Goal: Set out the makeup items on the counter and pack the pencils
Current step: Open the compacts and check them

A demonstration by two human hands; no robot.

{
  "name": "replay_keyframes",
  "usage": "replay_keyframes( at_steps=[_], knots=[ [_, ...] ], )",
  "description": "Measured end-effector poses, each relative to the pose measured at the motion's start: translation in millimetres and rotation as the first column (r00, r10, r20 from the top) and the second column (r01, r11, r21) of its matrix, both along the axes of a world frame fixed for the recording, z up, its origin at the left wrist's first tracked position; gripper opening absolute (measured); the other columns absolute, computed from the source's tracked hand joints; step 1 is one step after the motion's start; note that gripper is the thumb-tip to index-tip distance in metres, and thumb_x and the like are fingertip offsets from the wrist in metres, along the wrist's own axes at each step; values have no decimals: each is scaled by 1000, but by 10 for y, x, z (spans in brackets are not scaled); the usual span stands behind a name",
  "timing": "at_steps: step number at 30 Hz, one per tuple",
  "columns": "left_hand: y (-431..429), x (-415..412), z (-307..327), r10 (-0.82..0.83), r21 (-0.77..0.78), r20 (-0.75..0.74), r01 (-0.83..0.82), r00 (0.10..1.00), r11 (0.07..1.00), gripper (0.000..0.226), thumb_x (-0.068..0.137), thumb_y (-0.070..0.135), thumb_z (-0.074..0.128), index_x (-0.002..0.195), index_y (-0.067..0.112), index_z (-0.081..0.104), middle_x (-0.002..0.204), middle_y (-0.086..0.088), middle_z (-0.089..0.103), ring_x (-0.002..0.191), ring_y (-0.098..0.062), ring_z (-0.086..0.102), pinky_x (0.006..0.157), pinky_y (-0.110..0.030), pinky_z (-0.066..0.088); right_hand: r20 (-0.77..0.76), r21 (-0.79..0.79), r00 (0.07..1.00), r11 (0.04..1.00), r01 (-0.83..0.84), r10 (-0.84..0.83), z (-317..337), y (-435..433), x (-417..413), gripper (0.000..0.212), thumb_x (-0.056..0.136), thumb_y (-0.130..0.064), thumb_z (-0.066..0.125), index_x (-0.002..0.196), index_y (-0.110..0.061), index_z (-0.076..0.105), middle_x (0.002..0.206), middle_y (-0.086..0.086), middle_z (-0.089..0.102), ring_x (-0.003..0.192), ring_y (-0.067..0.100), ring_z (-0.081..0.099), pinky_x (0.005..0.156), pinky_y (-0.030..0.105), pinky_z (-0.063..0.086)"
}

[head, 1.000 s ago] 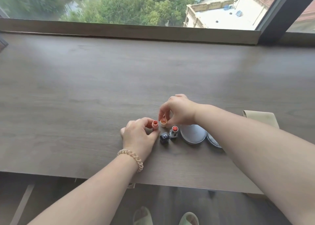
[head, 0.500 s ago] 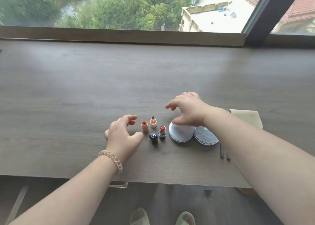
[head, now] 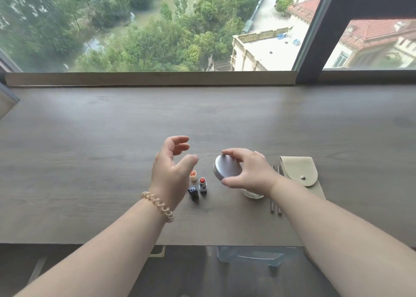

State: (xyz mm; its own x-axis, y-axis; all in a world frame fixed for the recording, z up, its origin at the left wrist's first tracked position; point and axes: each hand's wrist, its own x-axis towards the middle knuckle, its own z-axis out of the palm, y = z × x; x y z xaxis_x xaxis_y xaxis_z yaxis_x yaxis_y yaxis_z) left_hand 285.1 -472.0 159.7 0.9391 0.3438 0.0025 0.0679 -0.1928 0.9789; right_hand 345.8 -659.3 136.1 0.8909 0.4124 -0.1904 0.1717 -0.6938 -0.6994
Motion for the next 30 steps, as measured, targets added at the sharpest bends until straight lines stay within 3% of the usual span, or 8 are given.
replay_keyframes(
  at_steps=[3, 7, 12, 15, 21, 26, 28, 30],
  knots=[
    [-171, -38, 130, -189, -2, -69, 190, 980, 982, 59, 60, 54, 65, 116, 51, 47, 120, 12, 53, 111, -3, 50, 86, -25, 43, -226, 399, 971, 903, 162, -74, 421, -164, -37, 56, 61, -18, 80, 114, -28, 61, 104, -8, 66, 89, -5, 63, 72, 13, 50],
    [-449, -22, 351, -428, -242, -135, 389, 894, 889, 91, 57, 59, 74, 136, 51, 28, 130, 4, 52, 113, -7, 57, 80, -21, 45, -303, 591, 953, 790, 164, 28, 830, -334, -130, 42, 73, 3, 74, 112, -9, 63, 93, 3, 72, 78, 12, 69, 64, 22, 53],
    [-704, -32, 508, -541, -550, -2, 452, 841, 703, 48, 75, 33, 72, 120, 26, 57, 107, -9, 71, 88, -26, 70, 72, -25, 53, -240, 634, 968, 766, 104, 68, 1034, -514, -290, 35, 81, -7, 68, 116, -4, 63, 110, 10, 70, 100, 19, 67, 78, 23, 51],
    [-836, -41, 550, -506, -677, 65, 411, 860, 611, 45, 79, 25, 69, 118, 5, 58, 106, -19, 63, 87, -31, 66, 79, -33, 55, -141, 580, 989, 813, 43, 48, 1083, -608, -371, 30, 88, -22, 61, 115, -13, 66, 114, 0, 69, 107, 11, 63, 85, 21, 48],
    [-1074, -76, 589, -488, -652, 66, 408, 870, 639, 46, 78, 20, 65, 115, -6, 57, 108, -25, 59, 96, -35, 58, 87, -41, 52, -3, 450, 996, 890, -75, 86, 1176, -800, -461, 33, 86, -25, 55, 117, -24, 65, 106, -10, 71, 103, 4, 63, 81, 16, 48],
    [-1149, -109, 556, -518, -627, 91, 453, 850, 634, 30, 77, 13, 64, 105, 2, 66, 97, -15, 70, 87, -26, 67, 72, -29, 54, 166, 131, 963, 963, -235, 212, 1285, -880, -479, 30, 85, -28, 47, 113, -30, 59, 86, 0, 70, 80, 16, 63, 77, 41, 53],
    [-1167, -125, 542, -514, -629, 85, 446, 854, 637, 27, 77, 13, 63, 102, 3, 67, 91, -13, 70, 82, -24, 69, 69, -27, 54, 231, -9, 934, 960, -279, 273, 1277, -886, -464, 26, 84, -28, 44, 107, -25, 55, 75, 4, 63, 69, 21, 56, 70, 44, 50],
    [-1190, -144, 533, -506, -644, 79, 431, 859, 632, 27, 77, 13, 63, 101, 1, 66, 86, -12, 71, 77, -23, 69, 68, -27, 54, 282, -138, 903, 945, -296, 324, 1254, -891, -448, 27, 85, -29, 43, 111, -21, 50, 76, 5, 61, 73, 23, 52, 77, 38, 46]
  ],
)
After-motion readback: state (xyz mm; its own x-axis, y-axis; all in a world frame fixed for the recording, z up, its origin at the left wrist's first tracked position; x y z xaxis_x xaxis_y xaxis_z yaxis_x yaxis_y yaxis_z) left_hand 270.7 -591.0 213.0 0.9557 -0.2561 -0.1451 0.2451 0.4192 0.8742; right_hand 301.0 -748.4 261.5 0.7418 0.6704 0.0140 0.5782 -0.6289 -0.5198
